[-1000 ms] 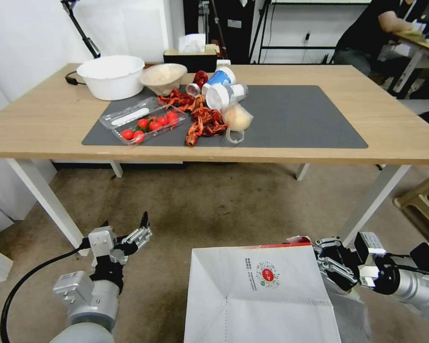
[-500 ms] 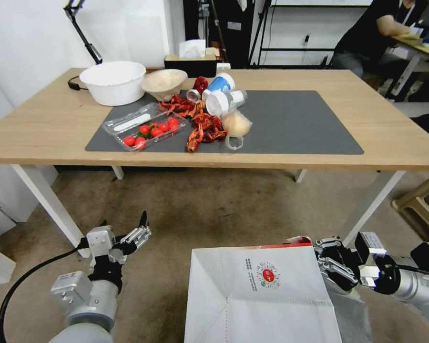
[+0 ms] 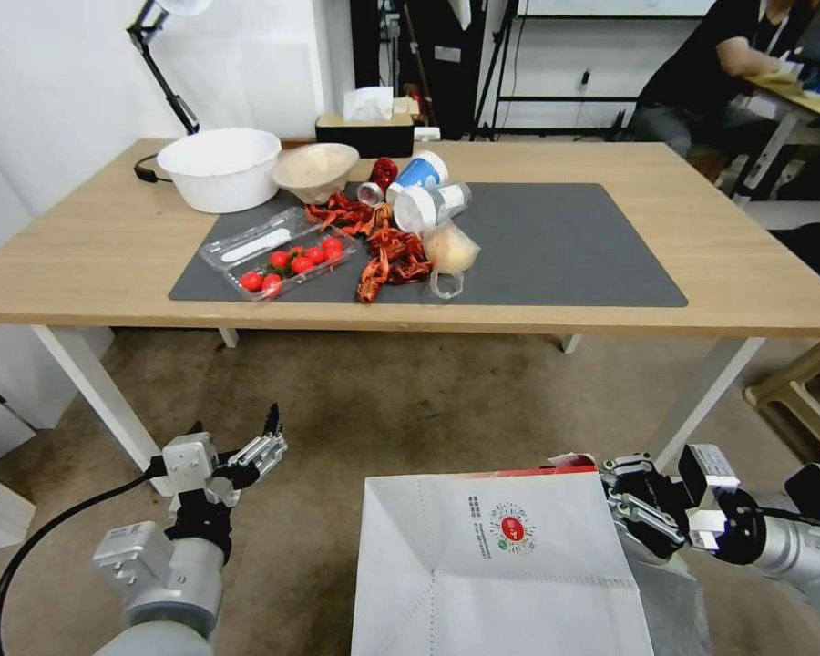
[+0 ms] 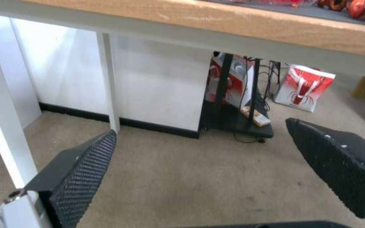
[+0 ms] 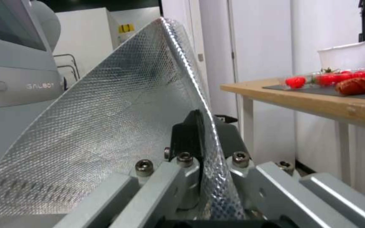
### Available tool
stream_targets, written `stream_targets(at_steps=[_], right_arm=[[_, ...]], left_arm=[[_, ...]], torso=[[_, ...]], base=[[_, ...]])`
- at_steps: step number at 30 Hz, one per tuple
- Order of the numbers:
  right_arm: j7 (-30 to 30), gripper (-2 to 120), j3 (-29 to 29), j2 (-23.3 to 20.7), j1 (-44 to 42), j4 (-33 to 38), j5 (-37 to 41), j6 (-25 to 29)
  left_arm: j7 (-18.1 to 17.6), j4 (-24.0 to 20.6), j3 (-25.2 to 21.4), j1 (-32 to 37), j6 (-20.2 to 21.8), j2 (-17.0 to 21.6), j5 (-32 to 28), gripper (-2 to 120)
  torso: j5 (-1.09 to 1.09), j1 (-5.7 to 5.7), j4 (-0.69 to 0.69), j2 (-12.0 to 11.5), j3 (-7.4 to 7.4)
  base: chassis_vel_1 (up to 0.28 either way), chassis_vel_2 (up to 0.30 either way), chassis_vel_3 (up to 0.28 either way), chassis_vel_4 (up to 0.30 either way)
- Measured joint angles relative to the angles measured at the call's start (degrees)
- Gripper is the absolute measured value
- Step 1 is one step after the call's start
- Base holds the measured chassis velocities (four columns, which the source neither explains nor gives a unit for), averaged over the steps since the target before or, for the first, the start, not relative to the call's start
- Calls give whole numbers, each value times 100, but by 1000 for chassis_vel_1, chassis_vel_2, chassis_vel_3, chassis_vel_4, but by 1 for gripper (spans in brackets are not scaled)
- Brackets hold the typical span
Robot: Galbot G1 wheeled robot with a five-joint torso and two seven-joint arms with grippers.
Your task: Pick up the food delivery bag from the floor and place it on the table.
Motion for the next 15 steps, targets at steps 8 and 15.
stream_targets(at_steps=[8, 15], right_arm=[[-2, 0, -1, -22, 9, 5, -1, 1], [-15, 0, -1, -17, 2, 5, -9, 2]], left_arm=[[0, -19, -1, 16, -7, -5, 11, 100], [0, -19, 5, 13, -9, -13, 16, 100]], torso=[[0, 83, 0, 196, 112], [0, 140, 0, 337, 199]], base=[[0, 0, 0, 0], [0, 0, 0, 0]])
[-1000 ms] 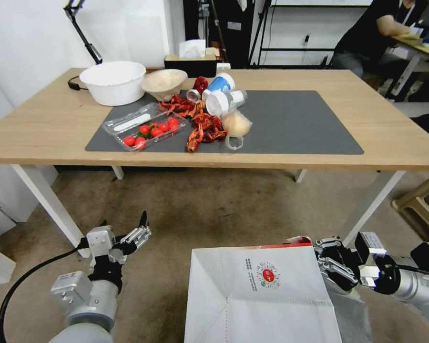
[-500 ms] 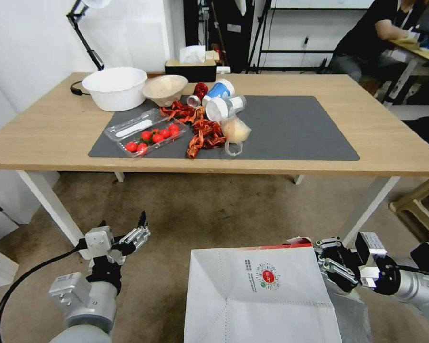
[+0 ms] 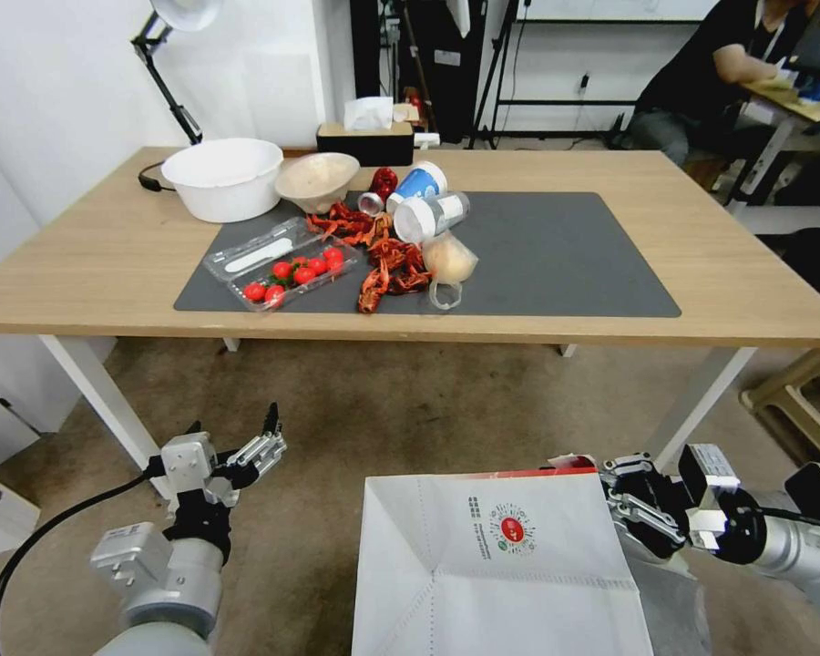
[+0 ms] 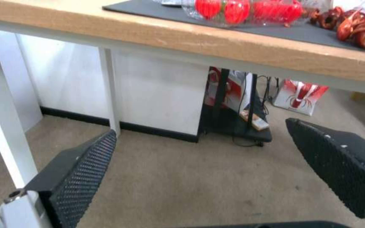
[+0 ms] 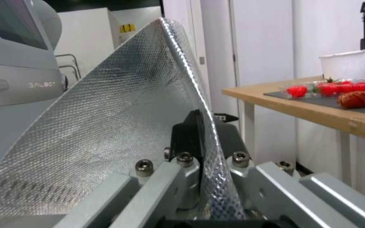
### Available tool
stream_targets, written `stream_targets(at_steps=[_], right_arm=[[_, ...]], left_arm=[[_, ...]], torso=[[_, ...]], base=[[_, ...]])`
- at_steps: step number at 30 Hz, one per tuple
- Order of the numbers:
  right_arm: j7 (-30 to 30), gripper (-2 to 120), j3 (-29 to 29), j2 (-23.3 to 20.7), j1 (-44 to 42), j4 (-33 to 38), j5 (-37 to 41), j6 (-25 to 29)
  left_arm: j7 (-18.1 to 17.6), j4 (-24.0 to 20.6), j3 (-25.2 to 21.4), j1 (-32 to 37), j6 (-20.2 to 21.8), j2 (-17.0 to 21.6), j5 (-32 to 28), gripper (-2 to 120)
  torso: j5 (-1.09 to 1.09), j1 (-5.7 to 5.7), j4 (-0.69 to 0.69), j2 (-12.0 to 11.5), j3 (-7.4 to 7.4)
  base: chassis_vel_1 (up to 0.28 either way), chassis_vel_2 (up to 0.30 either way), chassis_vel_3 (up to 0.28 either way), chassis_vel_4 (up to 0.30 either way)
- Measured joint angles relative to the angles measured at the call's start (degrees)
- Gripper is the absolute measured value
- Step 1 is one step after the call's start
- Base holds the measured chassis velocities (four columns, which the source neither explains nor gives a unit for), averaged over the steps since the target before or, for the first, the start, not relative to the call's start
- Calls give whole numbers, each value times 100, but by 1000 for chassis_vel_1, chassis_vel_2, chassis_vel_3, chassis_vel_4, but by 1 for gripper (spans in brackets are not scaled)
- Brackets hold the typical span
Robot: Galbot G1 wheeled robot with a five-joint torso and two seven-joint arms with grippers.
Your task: Pick up the food delivery bag from the floor and place it on the table.
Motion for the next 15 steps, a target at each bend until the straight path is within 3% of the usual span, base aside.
stream_targets(at_steps=[15], right_arm=[[-4, 0, -7, 19, 7, -2, -7, 2]], left_arm=[[1, 0, 0, -2, -1, 0, 1, 100]], torso=[[0, 60, 0, 156, 96]], base=[[0, 0, 0, 0]])
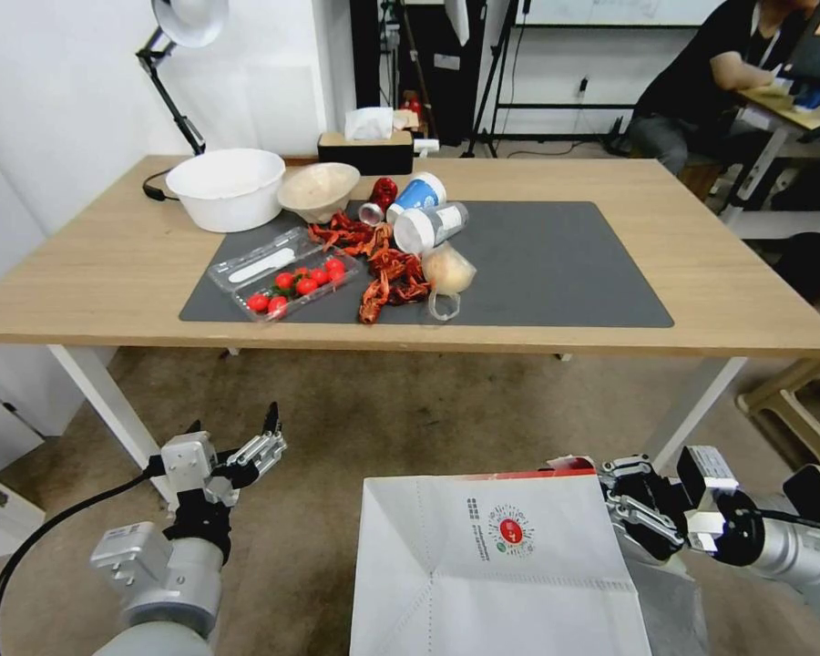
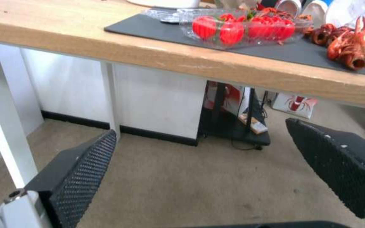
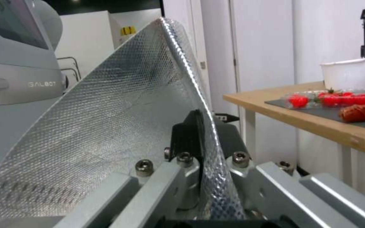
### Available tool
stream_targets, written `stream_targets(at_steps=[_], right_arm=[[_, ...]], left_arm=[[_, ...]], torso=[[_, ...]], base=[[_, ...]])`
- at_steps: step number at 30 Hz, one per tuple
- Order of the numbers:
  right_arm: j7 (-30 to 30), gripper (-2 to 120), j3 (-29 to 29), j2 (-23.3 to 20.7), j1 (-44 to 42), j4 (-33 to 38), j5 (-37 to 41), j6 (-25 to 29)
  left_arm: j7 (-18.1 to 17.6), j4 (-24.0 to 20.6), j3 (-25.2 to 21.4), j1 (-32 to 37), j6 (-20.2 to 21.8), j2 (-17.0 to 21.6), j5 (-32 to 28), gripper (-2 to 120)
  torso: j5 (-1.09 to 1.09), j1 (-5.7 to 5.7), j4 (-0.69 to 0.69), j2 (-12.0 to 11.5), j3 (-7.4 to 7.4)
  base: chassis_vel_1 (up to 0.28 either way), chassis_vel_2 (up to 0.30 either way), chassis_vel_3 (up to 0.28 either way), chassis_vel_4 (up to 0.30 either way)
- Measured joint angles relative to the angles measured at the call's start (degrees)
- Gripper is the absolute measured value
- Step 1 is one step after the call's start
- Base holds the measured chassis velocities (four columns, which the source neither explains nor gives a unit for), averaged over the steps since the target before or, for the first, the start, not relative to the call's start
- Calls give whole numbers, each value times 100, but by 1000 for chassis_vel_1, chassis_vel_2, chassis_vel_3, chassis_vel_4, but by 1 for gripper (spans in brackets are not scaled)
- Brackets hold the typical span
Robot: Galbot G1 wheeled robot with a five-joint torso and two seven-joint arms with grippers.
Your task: Pick up the food delivery bag from the floor and place it on the table.
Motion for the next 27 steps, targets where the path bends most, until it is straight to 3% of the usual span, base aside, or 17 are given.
stream_targets(at_steps=[6, 27], right_arm=[[0, 0, -2, 8, 0, 0, -2, 0], [-68, 0, 15, 72, -18, 1, -43, -8]], left_arm=[[0, 0, -1, -1, 0, 1, 0, 100], [7, -14, -19, 13, -5, 0, 2, 100]], torso=[[0, 11, 0, 28, 16], [0, 341, 0, 816, 476]], base=[[0, 0, 0, 0], [0, 0, 0, 0]])
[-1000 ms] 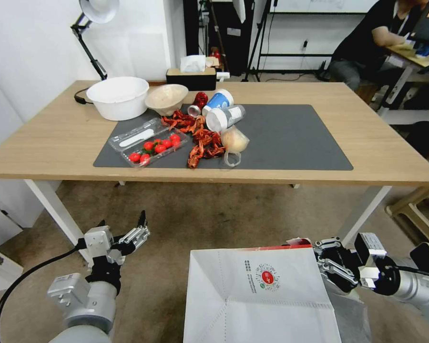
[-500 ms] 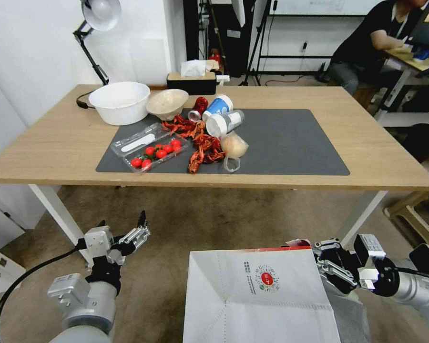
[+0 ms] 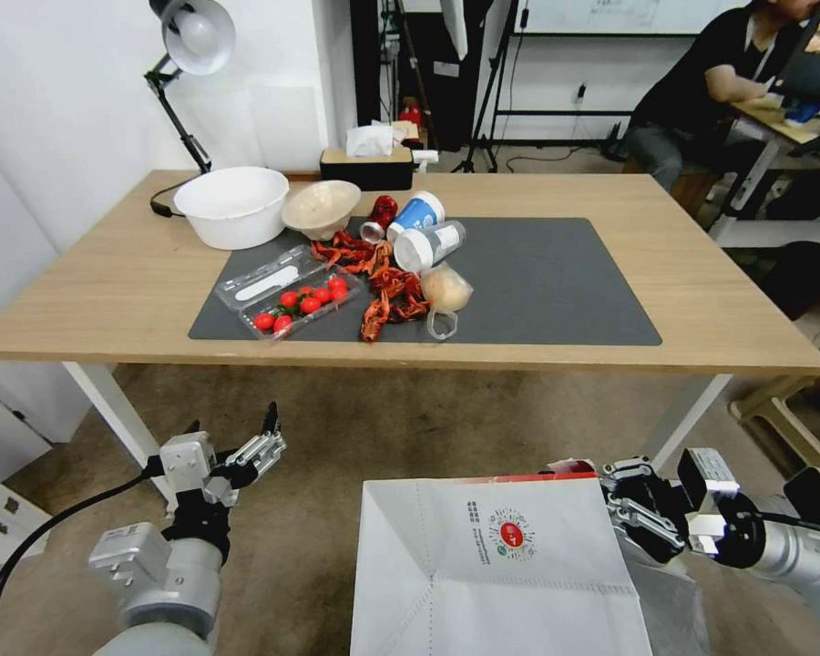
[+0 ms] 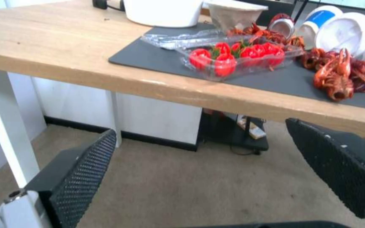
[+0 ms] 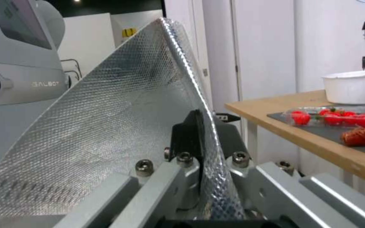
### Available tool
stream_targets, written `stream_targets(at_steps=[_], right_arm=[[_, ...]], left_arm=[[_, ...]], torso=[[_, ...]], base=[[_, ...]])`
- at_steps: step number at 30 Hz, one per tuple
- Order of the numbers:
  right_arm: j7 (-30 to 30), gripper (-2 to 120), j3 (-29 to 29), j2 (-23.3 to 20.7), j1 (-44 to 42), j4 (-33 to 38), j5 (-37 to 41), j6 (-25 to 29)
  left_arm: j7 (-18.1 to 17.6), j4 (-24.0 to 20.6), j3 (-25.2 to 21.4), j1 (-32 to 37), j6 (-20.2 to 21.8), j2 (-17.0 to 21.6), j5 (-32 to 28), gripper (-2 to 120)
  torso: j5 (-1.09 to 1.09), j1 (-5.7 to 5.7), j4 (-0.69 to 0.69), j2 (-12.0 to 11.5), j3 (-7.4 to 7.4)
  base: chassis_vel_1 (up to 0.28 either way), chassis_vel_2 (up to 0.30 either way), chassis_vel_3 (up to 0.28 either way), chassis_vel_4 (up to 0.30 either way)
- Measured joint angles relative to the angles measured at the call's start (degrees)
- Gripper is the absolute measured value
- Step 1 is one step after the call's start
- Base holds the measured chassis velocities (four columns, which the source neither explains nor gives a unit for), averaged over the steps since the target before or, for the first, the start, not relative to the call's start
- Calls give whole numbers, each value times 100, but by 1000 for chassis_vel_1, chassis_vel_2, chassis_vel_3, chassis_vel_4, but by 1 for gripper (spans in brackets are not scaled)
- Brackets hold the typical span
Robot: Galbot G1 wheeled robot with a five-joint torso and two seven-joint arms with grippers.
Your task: Pick up the food delivery bag from the floor and place it on the table.
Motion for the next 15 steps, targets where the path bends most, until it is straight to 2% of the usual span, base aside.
stream_targets(at_steps=[5, 10, 15], right_arm=[[-9, 0, 9, 6, -7, 12, 2, -4], [-21, 0, 32, 19, -42, 26, 2, -4], [-23, 0, 32, 28, -46, 31, 2, -4]], left_arm=[[0, -15, -1, 19, -2, -8, 9, 100], [0, -33, -9, 26, -5, -3, 14, 100], [0, -34, -9, 26, -5, -2, 14, 100]], torso=[[0, 55, 0, 131, 74], [0, 159, 0, 368, 207], [0, 205, 0, 468, 262]], base=[[0, 0, 0, 0], [0, 0, 0, 0], [0, 0, 0, 0]])
